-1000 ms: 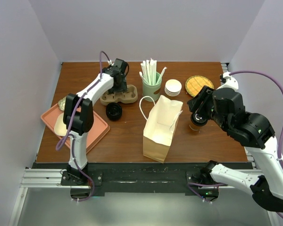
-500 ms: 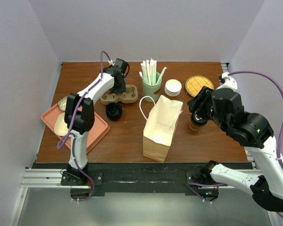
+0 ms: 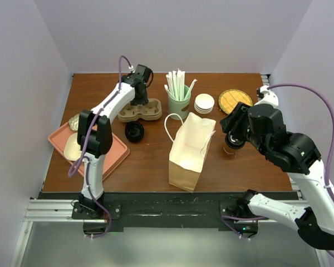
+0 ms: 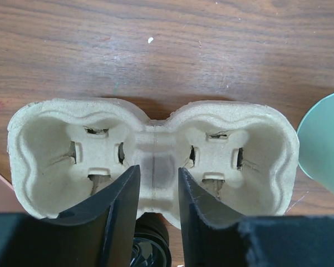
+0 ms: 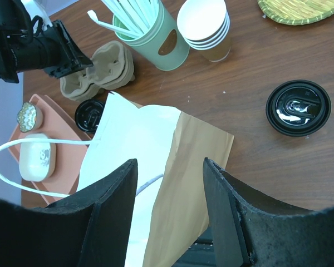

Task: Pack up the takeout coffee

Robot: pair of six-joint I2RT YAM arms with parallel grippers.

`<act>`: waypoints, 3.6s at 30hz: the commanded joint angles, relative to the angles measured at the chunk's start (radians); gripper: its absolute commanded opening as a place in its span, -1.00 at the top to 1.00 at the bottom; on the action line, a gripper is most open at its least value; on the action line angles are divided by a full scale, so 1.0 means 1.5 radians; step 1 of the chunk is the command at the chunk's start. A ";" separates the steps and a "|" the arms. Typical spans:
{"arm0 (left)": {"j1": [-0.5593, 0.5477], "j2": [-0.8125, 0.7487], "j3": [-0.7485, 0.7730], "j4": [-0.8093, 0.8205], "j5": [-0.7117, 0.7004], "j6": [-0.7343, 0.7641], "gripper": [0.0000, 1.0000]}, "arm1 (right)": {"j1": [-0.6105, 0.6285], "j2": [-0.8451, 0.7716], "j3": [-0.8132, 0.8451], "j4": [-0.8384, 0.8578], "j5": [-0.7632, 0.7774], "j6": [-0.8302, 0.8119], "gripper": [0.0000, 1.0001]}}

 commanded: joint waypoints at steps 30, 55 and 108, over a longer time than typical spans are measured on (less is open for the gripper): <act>-0.003 0.040 0.069 -0.023 -0.030 0.037 0.35 | -0.001 -0.001 -0.010 0.027 0.014 0.006 -0.08; -0.003 -0.147 0.116 -0.132 0.011 -0.014 0.40 | 0.000 0.099 0.167 0.049 -0.278 -0.384 -0.21; -0.004 -0.552 -0.060 -0.224 0.078 -0.006 0.50 | 0.007 0.267 0.052 0.364 -0.176 -0.200 0.50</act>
